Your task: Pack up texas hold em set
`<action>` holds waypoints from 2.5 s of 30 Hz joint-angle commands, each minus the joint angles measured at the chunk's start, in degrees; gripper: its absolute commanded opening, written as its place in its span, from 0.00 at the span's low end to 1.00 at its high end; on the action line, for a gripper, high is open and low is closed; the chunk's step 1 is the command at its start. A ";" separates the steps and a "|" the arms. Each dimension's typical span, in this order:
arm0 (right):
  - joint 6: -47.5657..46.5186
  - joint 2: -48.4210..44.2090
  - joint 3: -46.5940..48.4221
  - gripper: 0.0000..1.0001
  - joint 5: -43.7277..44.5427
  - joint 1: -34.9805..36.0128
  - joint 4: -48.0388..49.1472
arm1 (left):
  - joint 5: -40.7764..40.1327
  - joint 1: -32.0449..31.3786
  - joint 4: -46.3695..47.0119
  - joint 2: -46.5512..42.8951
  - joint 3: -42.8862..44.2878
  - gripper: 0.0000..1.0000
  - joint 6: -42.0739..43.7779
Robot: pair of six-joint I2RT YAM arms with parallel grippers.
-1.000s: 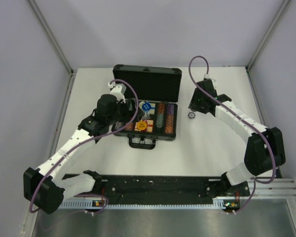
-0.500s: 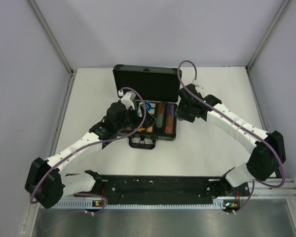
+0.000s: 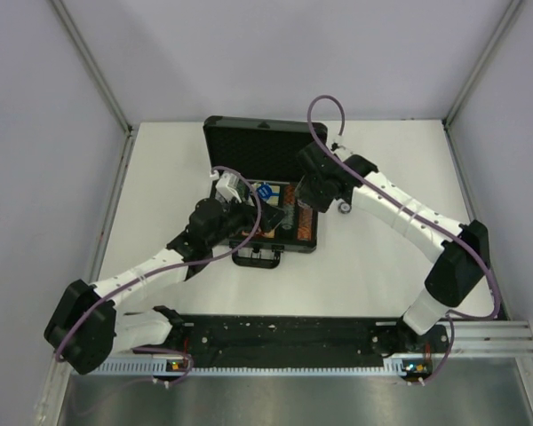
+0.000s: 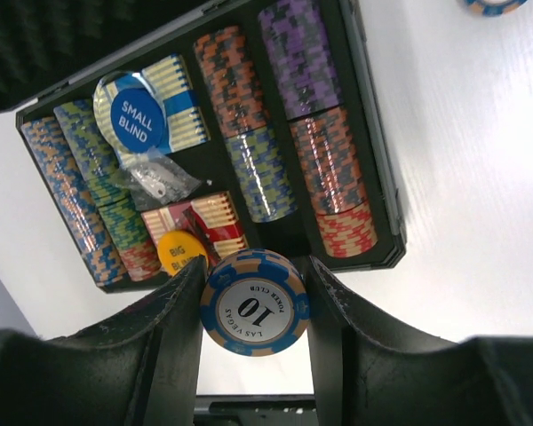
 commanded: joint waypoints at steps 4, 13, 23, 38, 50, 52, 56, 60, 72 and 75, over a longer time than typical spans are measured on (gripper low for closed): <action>6.99 2.21 5.03 0.00 -3.67 1.51 -2.49 | 1.10 -0.42 11.29 3.26 2.27 0.97 -0.98; 10.25 1.69 4.67 0.00 -5.17 1.77 -3.37 | 1.81 -1.91 20.24 8.01 1.40 0.96 -7.30; 11.30 1.86 4.59 0.00 -5.52 2.47 -3.54 | -1.44 -3.94 19.65 12.75 3.41 0.91 -12.40; 12.62 1.69 3.62 0.00 -5.43 3.27 -3.54 | -10.41 -5.70 16.57 12.93 4.30 0.54 -17.51; 16.66 0.02 0.72 0.00 -6.40 3.53 -3.46 | -18.75 -8.42 7.96 11.09 7.99 0.52 -17.42; 17.19 -0.16 0.46 0.00 -6.92 3.53 -3.46 | -19.90 -8.86 7.08 11.09 8.51 0.52 -17.07; 17.11 -0.25 0.37 0.00 -7.54 3.62 -3.46 | -20.34 -9.12 7.34 11.35 8.60 0.52 -16.72; 16.93 -0.60 -0.16 0.00 -8.16 3.62 -3.46 | -20.52 -9.39 7.34 11.26 8.78 0.42 -16.72; 15.52 -0.95 0.02 0.18 -7.72 3.53 -3.46 | -19.73 -9.74 5.84 11.35 9.66 0.00 -15.93; 15.00 -1.04 0.37 0.41 -7.19 3.62 -3.46 | -19.55 -10.00 5.84 11.17 9.75 0.00 -14.70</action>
